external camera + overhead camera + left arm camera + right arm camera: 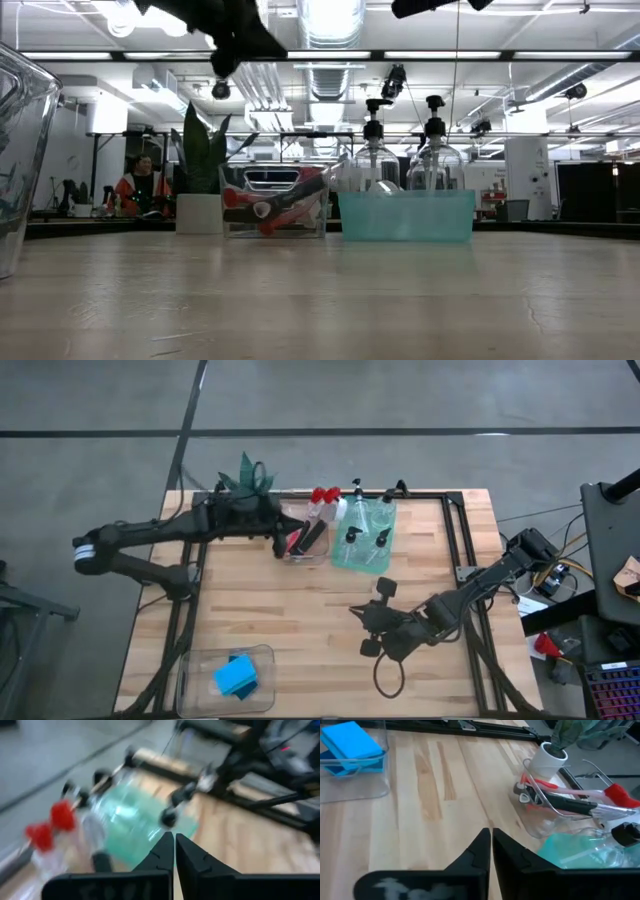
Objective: Pick & Place Kitchen Sink Supplies
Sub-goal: Return to Home Position
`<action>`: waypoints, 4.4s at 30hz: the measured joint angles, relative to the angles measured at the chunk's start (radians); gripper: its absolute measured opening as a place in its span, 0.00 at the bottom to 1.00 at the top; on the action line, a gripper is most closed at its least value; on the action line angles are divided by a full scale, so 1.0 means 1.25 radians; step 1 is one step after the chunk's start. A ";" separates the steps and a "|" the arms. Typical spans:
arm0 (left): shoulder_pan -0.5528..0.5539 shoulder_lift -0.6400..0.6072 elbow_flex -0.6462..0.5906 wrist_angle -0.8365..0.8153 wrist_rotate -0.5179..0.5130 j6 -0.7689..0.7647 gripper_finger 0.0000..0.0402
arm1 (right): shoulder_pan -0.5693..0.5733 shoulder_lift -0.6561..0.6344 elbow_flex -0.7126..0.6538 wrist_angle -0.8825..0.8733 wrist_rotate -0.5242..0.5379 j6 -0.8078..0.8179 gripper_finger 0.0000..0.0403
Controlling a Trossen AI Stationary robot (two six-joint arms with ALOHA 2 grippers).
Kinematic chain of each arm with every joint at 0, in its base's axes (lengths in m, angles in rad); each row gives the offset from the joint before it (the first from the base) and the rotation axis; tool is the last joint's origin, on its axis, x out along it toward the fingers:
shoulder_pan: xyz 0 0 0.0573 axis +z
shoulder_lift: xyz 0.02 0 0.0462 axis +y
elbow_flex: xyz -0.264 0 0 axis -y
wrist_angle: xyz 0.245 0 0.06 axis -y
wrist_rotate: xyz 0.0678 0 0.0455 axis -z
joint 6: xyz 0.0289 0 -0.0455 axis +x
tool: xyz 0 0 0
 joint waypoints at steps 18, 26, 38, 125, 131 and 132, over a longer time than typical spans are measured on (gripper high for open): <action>-0.230 -0.342 -0.354 0.361 0.011 0.151 0.00 | -0.072 -0.370 -0.483 0.664 -0.273 -0.267 0.02; -0.233 -0.467 -0.546 0.519 0.030 0.144 0.00 | -0.134 -0.563 -0.679 0.686 -0.297 -0.290 0.02; -0.232 -0.714 -0.695 0.494 0.061 0.150 0.00 | -0.144 -0.870 -0.853 0.702 -0.290 -0.397 0.02; -0.232 -0.909 -0.801 0.197 0.038 0.084 0.00 | -0.144 -1.225 -0.955 0.465 -0.269 -0.433 0.02; -0.232 -0.909 -0.801 0.197 0.038 0.084 0.00 | -0.145 -1.225 -0.955 0.465 -0.269 -0.434 0.02; -0.232 -0.909 -0.801 0.197 0.038 0.084 0.00 | -0.145 -1.225 -0.955 0.465 -0.269 -0.435 0.02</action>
